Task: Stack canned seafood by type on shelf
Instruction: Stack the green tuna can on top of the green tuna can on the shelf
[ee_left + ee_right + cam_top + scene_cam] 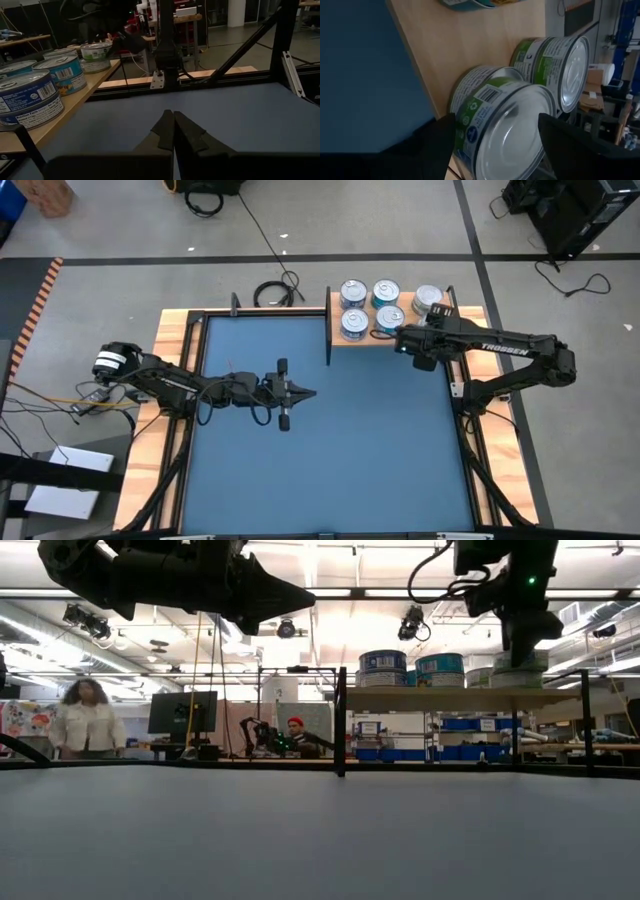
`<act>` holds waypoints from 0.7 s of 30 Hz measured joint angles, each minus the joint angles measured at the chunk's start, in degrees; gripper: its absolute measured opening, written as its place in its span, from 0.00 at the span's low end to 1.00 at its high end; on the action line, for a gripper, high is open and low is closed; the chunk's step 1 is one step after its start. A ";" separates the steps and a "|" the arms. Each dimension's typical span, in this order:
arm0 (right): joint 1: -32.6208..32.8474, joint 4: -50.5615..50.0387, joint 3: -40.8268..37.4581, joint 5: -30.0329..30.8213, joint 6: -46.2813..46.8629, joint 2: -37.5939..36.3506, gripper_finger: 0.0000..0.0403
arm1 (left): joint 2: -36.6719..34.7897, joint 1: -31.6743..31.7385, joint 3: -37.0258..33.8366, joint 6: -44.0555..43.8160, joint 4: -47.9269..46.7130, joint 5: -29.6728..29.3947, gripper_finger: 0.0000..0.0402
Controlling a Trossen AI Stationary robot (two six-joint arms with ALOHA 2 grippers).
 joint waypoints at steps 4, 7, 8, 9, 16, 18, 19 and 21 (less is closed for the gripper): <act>-0.63 0.98 0.00 0.02 -1.14 0.00 0.71 | 0.00 0.00 0.00 -0.02 0.00 0.00 0.01; -1.08 1.46 0.00 0.13 -2.36 0.00 0.71 | 0.00 -0.01 -0.02 -0.02 0.00 0.00 0.01; -1.33 1.68 0.00 0.20 -2.82 0.00 0.71 | 0.00 -0.01 0.00 -0.02 0.01 0.00 0.01; -1.65 1.89 0.00 0.24 -3.31 0.00 0.71 | 0.00 -0.01 0.00 -0.02 0.03 0.00 0.01; -4.43 3.32 0.00 0.66 -6.39 0.00 0.64 | 0.00 -0.02 0.00 -0.02 0.02 0.00 0.01; -5.01 3.32 0.00 0.66 -6.77 0.00 0.55 | 0.00 -0.02 -0.02 -0.02 0.03 0.00 0.01; -5.24 3.31 0.00 0.65 -6.78 0.00 0.50 | 0.00 -0.02 0.00 -0.04 0.03 0.00 0.01; -5.58 3.25 0.00 0.11 -6.84 0.00 0.36 | 0.00 -0.02 -0.02 -0.02 0.03 0.00 0.01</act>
